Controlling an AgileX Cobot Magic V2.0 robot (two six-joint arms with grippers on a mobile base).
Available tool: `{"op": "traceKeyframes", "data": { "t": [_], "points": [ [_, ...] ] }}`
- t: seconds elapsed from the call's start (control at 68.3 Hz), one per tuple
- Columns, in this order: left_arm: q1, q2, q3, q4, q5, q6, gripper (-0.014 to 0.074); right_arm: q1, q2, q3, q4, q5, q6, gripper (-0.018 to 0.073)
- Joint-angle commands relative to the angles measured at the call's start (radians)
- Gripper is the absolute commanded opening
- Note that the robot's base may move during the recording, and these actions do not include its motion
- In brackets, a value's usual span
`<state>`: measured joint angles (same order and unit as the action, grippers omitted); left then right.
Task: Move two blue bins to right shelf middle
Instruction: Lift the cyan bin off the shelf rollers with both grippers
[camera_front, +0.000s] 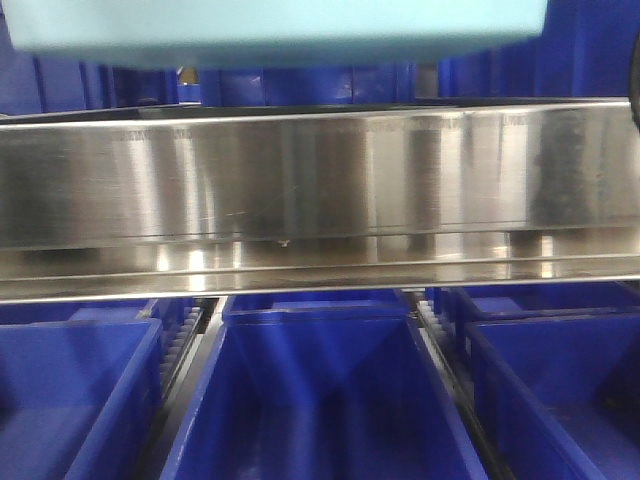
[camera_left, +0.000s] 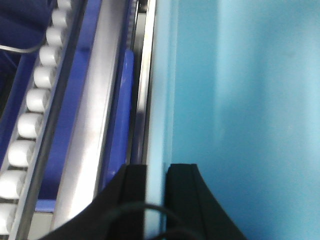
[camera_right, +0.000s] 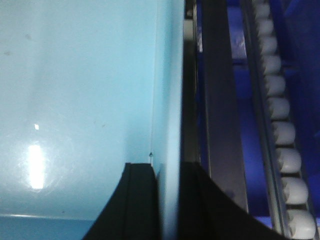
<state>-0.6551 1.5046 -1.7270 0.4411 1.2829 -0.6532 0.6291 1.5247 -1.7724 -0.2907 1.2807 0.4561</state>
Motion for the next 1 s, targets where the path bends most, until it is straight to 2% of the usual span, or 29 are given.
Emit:
{"op": "traceKeyframes", "data": {
  "t": [0.0,0.234,0.527,0.761,0.981],
  "points": [
    [-0.007,-0.021,-0.054,0.019,-0.062,-0.005,-0.0111,0.008,-0.024,-0.055,-0.027,-0.06,-0.002,-0.0165],
    [-0.007,-0.021,-0.113,0.062,-0.062,-0.004,-0.0111,0.008,-0.024,-0.127,-0.059,-0.06,-0.002,-0.0165],
    [-0.007,-0.021,-0.12,0.071,-0.062,-0.004,-0.0111,0.008,-0.024,-0.141,-0.078,-0.06,-0.006,-0.0165],
    [-0.007,-0.021,-0.12,0.148,-0.069,-0.004,-0.0111,0.008,-0.024,-0.141,-0.095,-0.06,-0.006,-0.0165],
    [-0.007,-0.021,-0.12,0.174,-0.071,-0.004,-0.0111,0.008,-0.024,-0.141,-0.095,-0.06,-0.006,-0.0165]
  ]
}}
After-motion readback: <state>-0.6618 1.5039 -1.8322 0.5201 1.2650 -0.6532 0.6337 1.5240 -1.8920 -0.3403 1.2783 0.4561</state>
